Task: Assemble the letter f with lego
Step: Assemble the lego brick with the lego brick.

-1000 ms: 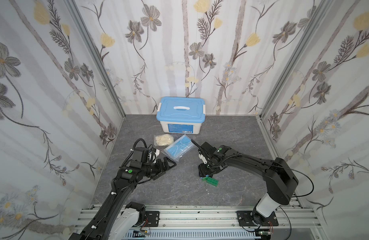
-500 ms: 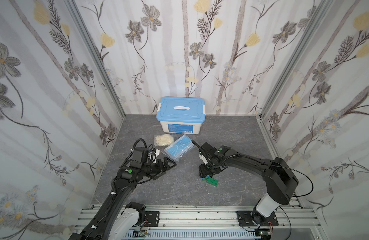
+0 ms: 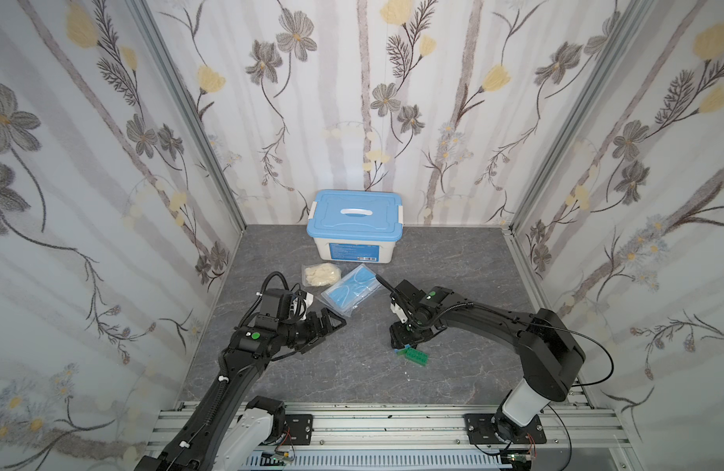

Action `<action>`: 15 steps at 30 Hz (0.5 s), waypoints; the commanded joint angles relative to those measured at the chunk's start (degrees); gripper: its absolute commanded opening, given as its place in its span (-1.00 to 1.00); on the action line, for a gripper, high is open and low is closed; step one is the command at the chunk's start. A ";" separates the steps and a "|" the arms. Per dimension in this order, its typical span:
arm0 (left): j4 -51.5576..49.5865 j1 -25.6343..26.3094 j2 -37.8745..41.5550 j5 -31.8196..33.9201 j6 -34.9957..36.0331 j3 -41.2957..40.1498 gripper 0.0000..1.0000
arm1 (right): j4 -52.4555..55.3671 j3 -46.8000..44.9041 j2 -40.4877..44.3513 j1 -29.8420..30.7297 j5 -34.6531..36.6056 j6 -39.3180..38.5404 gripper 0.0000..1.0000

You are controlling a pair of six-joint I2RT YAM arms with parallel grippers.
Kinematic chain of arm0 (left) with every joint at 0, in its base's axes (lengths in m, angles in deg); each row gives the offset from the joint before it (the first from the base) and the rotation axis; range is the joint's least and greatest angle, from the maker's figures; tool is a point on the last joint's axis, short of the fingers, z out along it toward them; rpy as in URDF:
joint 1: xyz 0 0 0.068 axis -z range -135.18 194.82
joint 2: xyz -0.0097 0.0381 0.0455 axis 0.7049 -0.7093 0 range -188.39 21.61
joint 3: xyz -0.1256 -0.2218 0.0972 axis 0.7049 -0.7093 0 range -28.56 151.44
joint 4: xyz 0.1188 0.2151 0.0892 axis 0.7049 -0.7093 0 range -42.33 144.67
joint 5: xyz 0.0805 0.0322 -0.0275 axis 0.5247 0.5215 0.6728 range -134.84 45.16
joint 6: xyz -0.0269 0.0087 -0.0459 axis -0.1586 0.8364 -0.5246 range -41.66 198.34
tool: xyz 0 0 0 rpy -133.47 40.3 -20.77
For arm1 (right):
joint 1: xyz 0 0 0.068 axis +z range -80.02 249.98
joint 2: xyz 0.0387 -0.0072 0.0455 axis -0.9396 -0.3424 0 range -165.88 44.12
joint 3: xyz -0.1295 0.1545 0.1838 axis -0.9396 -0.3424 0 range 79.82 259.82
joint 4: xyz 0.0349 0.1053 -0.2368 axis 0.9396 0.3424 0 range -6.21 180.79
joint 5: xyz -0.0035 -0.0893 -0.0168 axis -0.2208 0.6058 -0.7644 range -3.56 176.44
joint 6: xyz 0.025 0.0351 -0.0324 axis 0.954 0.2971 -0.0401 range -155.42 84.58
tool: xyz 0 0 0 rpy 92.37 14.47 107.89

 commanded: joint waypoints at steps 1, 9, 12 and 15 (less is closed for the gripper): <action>0.71 -0.03 0.05 -0.07 0.91 -0.15 1.00 | -1.55 -0.78 -0.97 0.03 0.21 -0.40 0.18; 0.52 -0.03 0.04 0.06 0.91 -0.07 1.00 | -2.54 -2.06 -1.23 0.05 0.45 -1.26 0.18; 0.61 -0.03 0.01 0.02 0.91 -0.08 1.00 | -2.79 -2.28 -1.58 0.11 0.42 -1.44 0.18; 0.56 -0.03 -0.04 0.21 0.91 -0.09 1.00 | -2.80 -2.04 -1.60 0.11 0.39 -1.44 0.18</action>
